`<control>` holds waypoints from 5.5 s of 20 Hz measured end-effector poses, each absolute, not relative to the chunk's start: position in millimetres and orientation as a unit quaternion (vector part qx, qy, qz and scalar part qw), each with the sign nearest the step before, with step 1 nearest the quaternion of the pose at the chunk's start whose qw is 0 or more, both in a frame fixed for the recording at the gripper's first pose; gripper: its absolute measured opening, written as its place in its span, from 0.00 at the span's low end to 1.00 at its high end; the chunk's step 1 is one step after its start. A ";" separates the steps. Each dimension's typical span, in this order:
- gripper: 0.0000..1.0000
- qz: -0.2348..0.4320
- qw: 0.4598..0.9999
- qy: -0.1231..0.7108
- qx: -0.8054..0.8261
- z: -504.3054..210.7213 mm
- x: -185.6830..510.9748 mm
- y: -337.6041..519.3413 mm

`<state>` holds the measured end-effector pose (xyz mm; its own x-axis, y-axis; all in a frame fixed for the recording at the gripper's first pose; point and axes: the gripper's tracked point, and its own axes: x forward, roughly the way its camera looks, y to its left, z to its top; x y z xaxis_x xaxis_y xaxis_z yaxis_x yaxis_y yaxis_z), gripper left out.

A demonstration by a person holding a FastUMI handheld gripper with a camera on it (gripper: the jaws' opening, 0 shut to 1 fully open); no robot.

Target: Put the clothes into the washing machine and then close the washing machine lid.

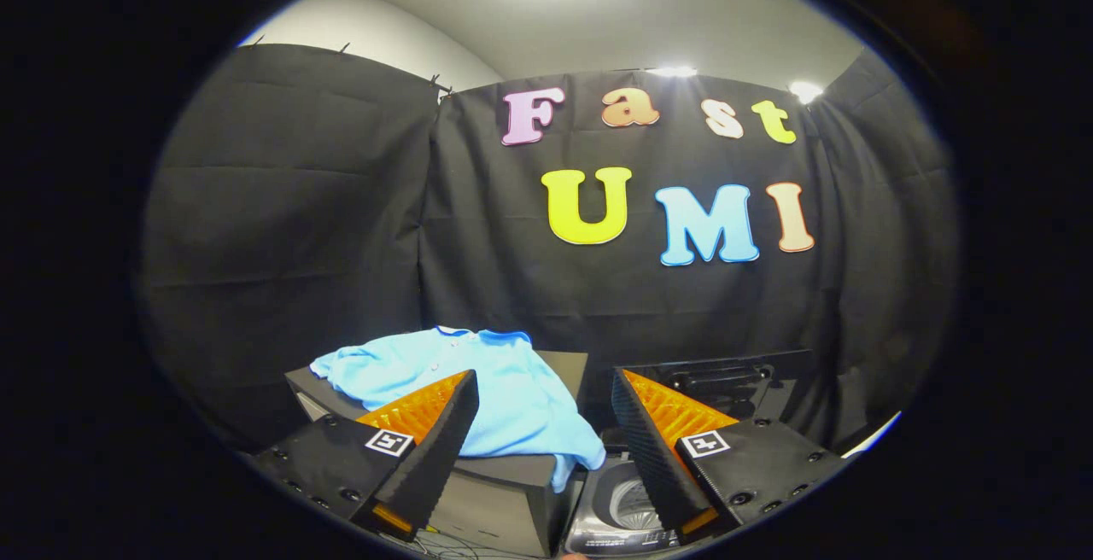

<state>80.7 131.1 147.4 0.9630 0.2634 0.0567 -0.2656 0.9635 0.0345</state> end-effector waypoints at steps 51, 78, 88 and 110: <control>0.39 0.282 0.918 0.258 -0.100 76.7 237.6 318.7; 0.06 0.255 0.959 0.125 -0.020 187.8 203.6 223.4; 0.06 0.198 0.972 0.128 -0.010 183.7 212.4 139.7; 0.06 0.087 0.988 0.130 -0.001 163.6 210.0 -25.8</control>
